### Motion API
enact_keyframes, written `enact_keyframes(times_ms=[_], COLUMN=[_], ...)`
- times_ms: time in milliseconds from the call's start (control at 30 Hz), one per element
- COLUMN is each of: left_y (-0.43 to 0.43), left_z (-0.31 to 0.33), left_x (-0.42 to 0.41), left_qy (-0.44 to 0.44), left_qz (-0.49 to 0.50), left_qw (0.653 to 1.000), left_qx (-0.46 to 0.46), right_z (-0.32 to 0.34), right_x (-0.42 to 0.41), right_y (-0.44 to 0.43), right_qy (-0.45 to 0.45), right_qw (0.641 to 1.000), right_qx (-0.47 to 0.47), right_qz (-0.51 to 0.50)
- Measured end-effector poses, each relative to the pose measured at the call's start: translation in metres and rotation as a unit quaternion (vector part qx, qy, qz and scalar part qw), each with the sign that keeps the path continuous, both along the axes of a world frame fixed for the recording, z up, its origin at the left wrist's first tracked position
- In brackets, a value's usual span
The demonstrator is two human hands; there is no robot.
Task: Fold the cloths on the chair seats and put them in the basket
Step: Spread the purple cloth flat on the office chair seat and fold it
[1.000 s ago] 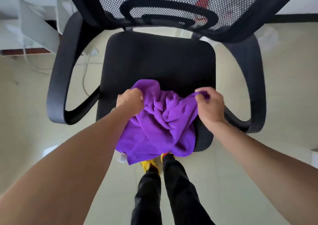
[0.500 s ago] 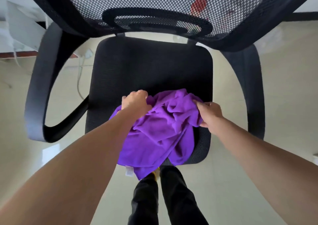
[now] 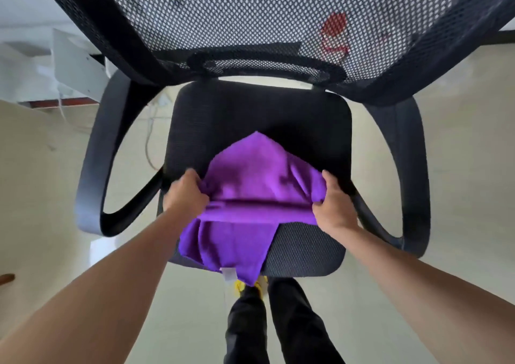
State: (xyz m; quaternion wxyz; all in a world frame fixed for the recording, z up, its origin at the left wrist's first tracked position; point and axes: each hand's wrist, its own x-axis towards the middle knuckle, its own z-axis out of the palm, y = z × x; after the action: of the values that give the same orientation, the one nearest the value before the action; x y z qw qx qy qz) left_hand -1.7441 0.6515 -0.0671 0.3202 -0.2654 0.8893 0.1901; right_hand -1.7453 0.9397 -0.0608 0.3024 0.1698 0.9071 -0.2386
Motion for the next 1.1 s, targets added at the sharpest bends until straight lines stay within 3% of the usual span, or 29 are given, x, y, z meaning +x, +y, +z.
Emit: enact_keyframes(times_ms=[67,100,167,267,333,400,467,533,633,733,800,867,933,1000,1067,1100], left_y=[0.006,0.008,0.013,0.021,0.03,0.035,0.029,0.015,-0.003,-0.005,-0.002,0.001,0.011,0.025,0.044,0.05], left_z=[0.0,0.0,-0.002,-0.005,-0.004,-0.002,0.005,0.01,0.011,0.004,0.003,0.003,0.002,-0.002,-0.004,-0.004], left_x=[0.0,-0.004,-0.02,-0.047,-0.056,-0.056,-0.048,-0.033,0.007,0.041,0.046,0.035,0.017,-0.004,-0.016,-0.016], left_qy=[-0.08,-0.087,-0.032,0.04,0.019,0.064,0.174,0.224,0.13,-0.044,-0.117,-0.096,-0.009,0.044,0.001,-0.034], left_qz=[-0.011,0.005,0.06,0.135,0.178,0.223,0.272,0.276,0.193,0.09,0.016,-0.028,-0.01,0.052,0.1,0.078], left_qw=[0.996,0.994,0.995,0.977,0.952,0.936,0.927,0.931,0.973,0.995,0.993,0.995,1.0,0.995,0.98,0.979], left_qx=[0.043,0.06,0.078,0.161,0.248,0.264,0.193,0.085,0.015,0.017,0.009,-0.013,-0.015,0.069,0.172,0.187], right_z=[-0.01,-0.013,-0.019,-0.02,-0.014,0.001,0.02,0.03,0.024,0.003,-0.007,-0.006,-0.008,-0.011,-0.012,-0.01], right_x=[0.003,0.0,-0.012,-0.035,-0.048,-0.058,-0.06,-0.05,-0.014,0.027,0.043,0.039,0.024,0.005,-0.008,-0.011], right_y=[0.004,0.005,0.006,0.001,-0.009,-0.014,-0.015,-0.01,0.001,0.015,0.019,0.017,0.012,0.005,-0.005,-0.011], right_qy=[-0.112,-0.118,-0.091,-0.077,0.002,0.145,0.258,0.298,0.231,0.026,-0.108,-0.15,-0.125,-0.105,-0.124,-0.134], right_qw=[0.992,0.985,0.967,0.938,0.932,0.931,0.916,0.909,0.943,0.99,0.989,0.983,0.979,0.964,0.947,0.944], right_qx=[-0.05,-0.081,-0.118,-0.188,-0.215,-0.192,-0.174,-0.158,-0.101,-0.04,-0.041,-0.053,-0.081,-0.119,-0.162,-0.18], right_qz=[-0.036,-0.092,-0.206,-0.281,-0.291,-0.275,-0.252,-0.244,-0.216,-0.13,-0.09,-0.092,-0.14,-0.213,-0.248,-0.24])
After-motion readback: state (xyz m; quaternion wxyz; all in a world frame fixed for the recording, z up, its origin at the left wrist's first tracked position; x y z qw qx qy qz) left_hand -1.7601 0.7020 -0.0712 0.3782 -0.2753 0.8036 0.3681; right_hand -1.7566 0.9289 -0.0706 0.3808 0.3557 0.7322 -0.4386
